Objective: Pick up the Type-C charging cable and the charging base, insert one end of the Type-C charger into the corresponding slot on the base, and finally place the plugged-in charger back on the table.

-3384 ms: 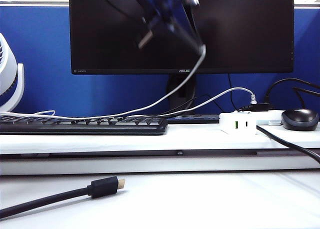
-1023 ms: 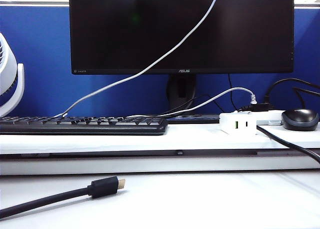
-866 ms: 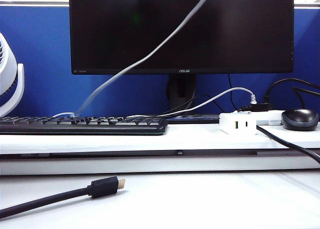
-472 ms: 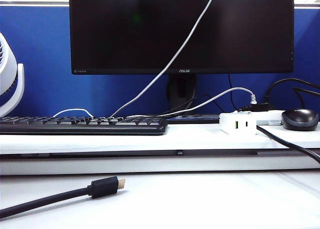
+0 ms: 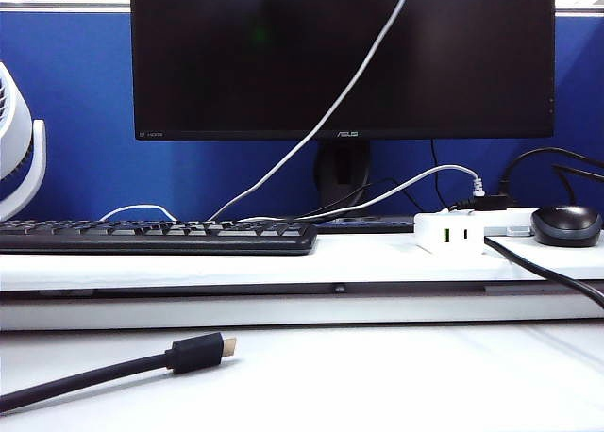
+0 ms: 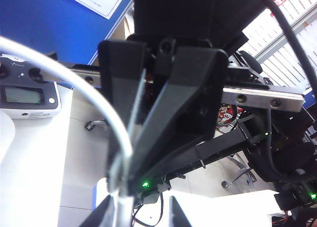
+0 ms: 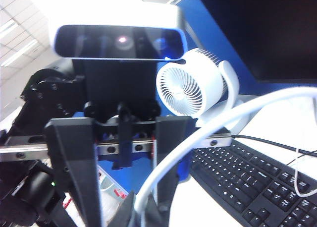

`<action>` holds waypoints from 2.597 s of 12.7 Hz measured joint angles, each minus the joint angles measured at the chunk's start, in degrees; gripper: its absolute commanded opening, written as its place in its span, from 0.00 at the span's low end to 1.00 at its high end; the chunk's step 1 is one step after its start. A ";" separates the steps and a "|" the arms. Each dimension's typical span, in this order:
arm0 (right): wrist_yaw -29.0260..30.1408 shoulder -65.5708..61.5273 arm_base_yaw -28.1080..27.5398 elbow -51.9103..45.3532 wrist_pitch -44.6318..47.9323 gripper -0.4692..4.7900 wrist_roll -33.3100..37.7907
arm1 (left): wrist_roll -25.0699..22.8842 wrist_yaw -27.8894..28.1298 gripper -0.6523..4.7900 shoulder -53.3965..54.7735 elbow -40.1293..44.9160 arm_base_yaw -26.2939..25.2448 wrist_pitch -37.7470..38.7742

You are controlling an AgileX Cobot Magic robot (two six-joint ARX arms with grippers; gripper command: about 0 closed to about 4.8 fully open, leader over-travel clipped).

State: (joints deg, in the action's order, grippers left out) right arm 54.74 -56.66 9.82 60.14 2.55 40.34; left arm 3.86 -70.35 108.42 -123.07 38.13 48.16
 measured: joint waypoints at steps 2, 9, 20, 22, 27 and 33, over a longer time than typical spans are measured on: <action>0.50 0.00 0.02 0.00 0.02 0.08 0.09 | 0.00 0.00 0.40 0.00 0.00 0.00 -0.04; 2.32 0.00 0.02 0.00 0.04 0.08 1.64 | 1.88 0.00 0.38 0.00 -0.04 0.02 -3.34; 2.21 0.00 0.15 0.00 0.61 0.99 1.73 | 3.76 -0.11 0.11 0.00 -0.09 0.02 -3.45; 1.68 0.02 0.13 0.00 1.05 1.00 1.84 | 3.89 -0.04 0.11 0.00 -0.09 0.02 -3.48; 0.37 1.07 -3.10 0.00 2.64 1.00 1.84 | 3.93 1.97 0.11 0.00 -0.09 -0.74 -3.45; -5.22 1.66 -4.94 0.02 -5.51 1.00 1.14 | 11.08 18.49 0.11 -0.85 -0.09 -5.90 -3.48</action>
State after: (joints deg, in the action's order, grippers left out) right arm 49.52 -55.00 4.89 60.16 -2.96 41.47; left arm 14.94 -51.86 107.57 -123.15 32.23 44.69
